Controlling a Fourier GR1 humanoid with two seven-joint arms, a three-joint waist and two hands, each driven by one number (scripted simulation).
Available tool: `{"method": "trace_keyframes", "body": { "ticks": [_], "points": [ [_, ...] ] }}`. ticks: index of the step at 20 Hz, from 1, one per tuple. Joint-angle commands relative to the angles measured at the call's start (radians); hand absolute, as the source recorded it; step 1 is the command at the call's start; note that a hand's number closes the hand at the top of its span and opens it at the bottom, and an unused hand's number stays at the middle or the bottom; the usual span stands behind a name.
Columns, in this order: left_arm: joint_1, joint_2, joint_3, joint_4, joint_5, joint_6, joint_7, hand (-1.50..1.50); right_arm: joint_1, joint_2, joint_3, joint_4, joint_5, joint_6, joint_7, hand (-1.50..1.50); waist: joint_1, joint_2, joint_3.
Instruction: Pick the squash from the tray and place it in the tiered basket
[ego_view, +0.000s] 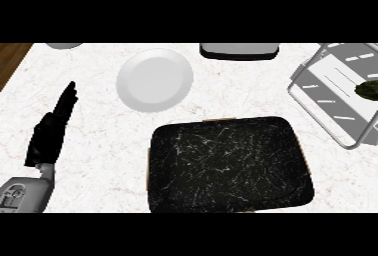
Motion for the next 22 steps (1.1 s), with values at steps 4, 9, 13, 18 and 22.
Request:
{"method": "trace_keyframes", "body": {
  "ticks": [4,9,13,18,22],
  "points": [
    [0.013,-0.024,-0.007,0.012,-0.005,-0.016,-0.02,0.0,-0.155,0.026,0.12,0.238,0.326,-0.141,-0.072,1.5,0.018,0.004,0.0],
    [0.032,-0.047,-0.008,-0.021,-0.042,0.014,-0.015,0.0,-0.309,0.098,0.157,0.515,0.411,-0.149,-0.246,1.5,0.007,0.0,0.0],
    [0.016,-0.037,0.002,-0.031,-0.041,-0.007,0.009,0.0,-0.419,0.087,0.148,0.726,0.422,-0.078,-0.424,1.5,0.006,0.001,0.0],
    [0.042,-0.053,-0.001,-0.034,-0.049,-0.003,-0.014,0.0,-0.49,0.143,0.188,0.903,0.457,-0.018,-0.506,1.5,0.018,0.003,0.001],
    [-0.008,-0.008,0.042,-0.008,-0.022,-0.055,-0.007,0.0,-0.516,0.17,0.202,1.013,0.503,-0.012,-0.564,1.5,0.014,0.006,0.001]
  ]
}}
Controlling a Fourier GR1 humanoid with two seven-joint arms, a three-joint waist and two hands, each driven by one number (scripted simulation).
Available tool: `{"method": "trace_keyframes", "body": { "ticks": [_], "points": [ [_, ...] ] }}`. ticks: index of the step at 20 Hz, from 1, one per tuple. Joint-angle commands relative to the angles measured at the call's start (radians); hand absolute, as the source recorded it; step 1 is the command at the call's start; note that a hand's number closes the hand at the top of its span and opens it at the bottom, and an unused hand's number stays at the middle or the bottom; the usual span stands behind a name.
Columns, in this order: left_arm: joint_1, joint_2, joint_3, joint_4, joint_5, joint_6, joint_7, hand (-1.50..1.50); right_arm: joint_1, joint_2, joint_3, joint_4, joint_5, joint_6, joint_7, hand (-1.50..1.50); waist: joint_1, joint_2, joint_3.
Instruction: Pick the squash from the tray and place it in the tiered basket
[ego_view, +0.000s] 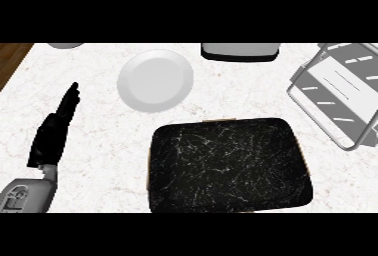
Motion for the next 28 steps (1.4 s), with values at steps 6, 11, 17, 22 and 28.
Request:
{"method": "trace_keyframes", "body": {
  "ticks": [6,11,17,22,28],
  "points": [
    [-0.012,0.013,0.021,-0.012,0.01,-0.024,0.029,0.0,-0.04,0.109,0.023,0.238,0.023,0.116,0.026,-1.5,0.007,0.012,0.012],
    [-0.007,-0.009,0.016,-0.023,0.006,-0.018,0.045,0.0,-0.071,0.116,-0.071,0.336,-0.044,0.151,-0.038,-1.5,-0.004,0.01,0.012],
    [-0.002,-0.015,0.019,-0.041,-0.021,-0.006,0.055,0.0,-0.14,0.091,-0.184,0.417,-0.116,0.164,-0.091,-1.5,-0.011,0.007,0.012],
    [-0.019,-0.016,0.026,0.017,-0.036,-0.011,-0.005,0.0,-0.244,-0.049,-0.244,0.546,-0.13,0.246,-0.046,-1.5,0.003,0.018,0.012],
    [-0.034,-0.026,0.018,-0.027,-0.031,-0.02,0.041,0.0,-0.271,-0.166,-0.277,0.66,-0.144,0.387,0.043,-1.5,0.018,0.023,0.014]
  ]
}}
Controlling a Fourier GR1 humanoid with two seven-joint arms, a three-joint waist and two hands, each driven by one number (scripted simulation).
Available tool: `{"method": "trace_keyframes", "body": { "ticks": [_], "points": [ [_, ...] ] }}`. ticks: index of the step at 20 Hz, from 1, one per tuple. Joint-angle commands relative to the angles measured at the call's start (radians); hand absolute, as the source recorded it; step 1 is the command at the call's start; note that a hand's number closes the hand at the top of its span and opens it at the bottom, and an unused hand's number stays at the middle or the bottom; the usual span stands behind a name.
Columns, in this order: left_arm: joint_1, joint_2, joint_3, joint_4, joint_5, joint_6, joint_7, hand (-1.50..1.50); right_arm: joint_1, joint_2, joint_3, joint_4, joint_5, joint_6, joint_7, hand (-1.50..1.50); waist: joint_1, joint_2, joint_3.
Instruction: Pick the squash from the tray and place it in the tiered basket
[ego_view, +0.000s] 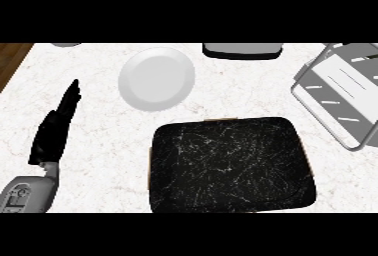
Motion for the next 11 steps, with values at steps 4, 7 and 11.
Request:
{"method": "trace_keyframes", "body": {
  "ticks": [4,7,11],
  "points": [
    [-0.011,0.011,0.014,-0.014,0.018,-0.025,0.015,0.0,0.059,-0.148,-0.03,0.106,-0.011,0.15,-0.042,-1.5,0.011,0.013,0.006],
    [0.017,0.014,0.025,-0.004,0.015,-0.019,-0.021,0.0,0.115,-0.168,-0.039,0.112,-0.02,0.171,-0.11,-1.5,0.007,0.013,0.008],
    [0.016,-0.01,0.007,0.003,0.001,-0.004,-0.036,0.0,0.136,-0.194,-0.078,0.126,-0.064,0.22,-0.132,-1.5,-0.004,0.012,0.01]
  ]
}}
